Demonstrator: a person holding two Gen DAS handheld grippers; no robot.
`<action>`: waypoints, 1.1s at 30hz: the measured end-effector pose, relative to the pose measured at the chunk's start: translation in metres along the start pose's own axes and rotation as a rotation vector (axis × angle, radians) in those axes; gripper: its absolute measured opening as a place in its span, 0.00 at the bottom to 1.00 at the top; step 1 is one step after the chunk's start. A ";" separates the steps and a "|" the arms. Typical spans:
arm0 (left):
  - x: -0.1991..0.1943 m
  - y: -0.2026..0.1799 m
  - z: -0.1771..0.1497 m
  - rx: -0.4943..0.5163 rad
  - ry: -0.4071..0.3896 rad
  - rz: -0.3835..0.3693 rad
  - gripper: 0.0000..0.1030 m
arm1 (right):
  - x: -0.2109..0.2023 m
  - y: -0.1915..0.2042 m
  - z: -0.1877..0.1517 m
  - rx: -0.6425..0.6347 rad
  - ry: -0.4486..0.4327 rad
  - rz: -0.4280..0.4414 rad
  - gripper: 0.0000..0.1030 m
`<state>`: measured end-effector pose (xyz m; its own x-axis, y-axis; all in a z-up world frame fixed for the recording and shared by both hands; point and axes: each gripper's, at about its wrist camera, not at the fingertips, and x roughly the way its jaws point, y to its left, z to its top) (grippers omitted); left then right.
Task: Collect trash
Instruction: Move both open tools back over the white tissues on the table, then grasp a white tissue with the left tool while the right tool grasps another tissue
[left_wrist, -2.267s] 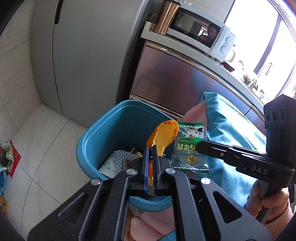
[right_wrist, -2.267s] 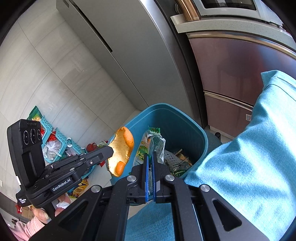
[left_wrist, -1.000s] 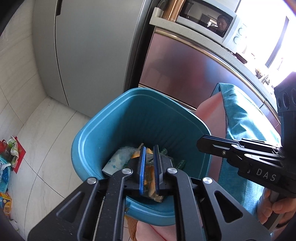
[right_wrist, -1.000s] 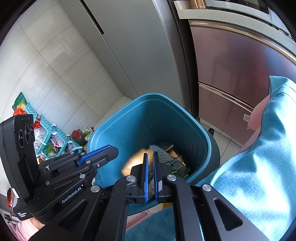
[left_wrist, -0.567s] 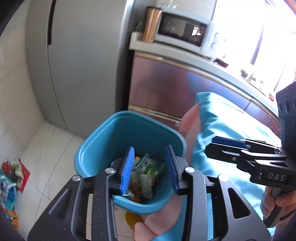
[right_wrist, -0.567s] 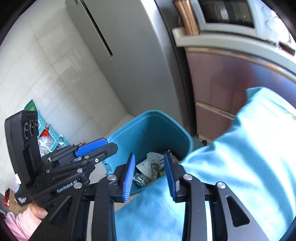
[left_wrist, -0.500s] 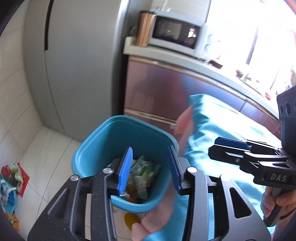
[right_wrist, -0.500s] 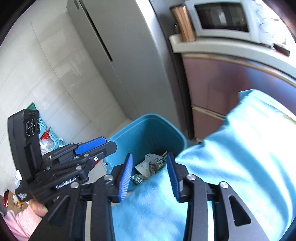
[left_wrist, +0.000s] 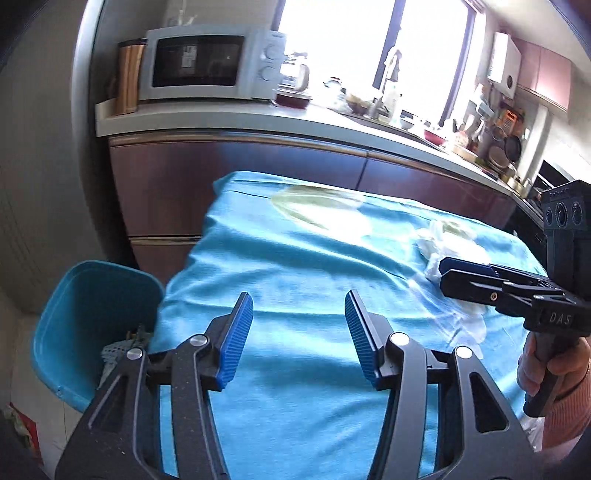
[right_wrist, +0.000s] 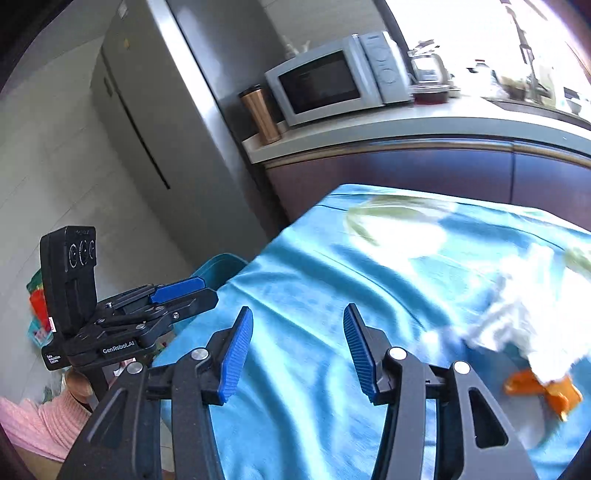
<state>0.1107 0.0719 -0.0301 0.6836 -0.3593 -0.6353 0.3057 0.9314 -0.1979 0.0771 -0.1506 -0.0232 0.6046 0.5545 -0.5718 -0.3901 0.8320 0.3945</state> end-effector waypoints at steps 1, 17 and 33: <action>0.005 -0.010 0.001 0.016 0.011 -0.019 0.50 | -0.009 -0.010 -0.003 0.019 -0.009 -0.022 0.47; 0.100 -0.139 0.021 0.188 0.139 -0.185 0.50 | -0.069 -0.127 -0.030 0.229 -0.107 -0.250 0.47; 0.185 -0.195 0.033 0.247 0.285 -0.170 0.30 | -0.028 -0.157 -0.015 0.263 -0.002 -0.269 0.48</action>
<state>0.1994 -0.1778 -0.0843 0.4094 -0.4436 -0.7972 0.5720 0.8056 -0.1545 0.1112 -0.2961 -0.0799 0.6624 0.3166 -0.6789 -0.0260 0.9155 0.4016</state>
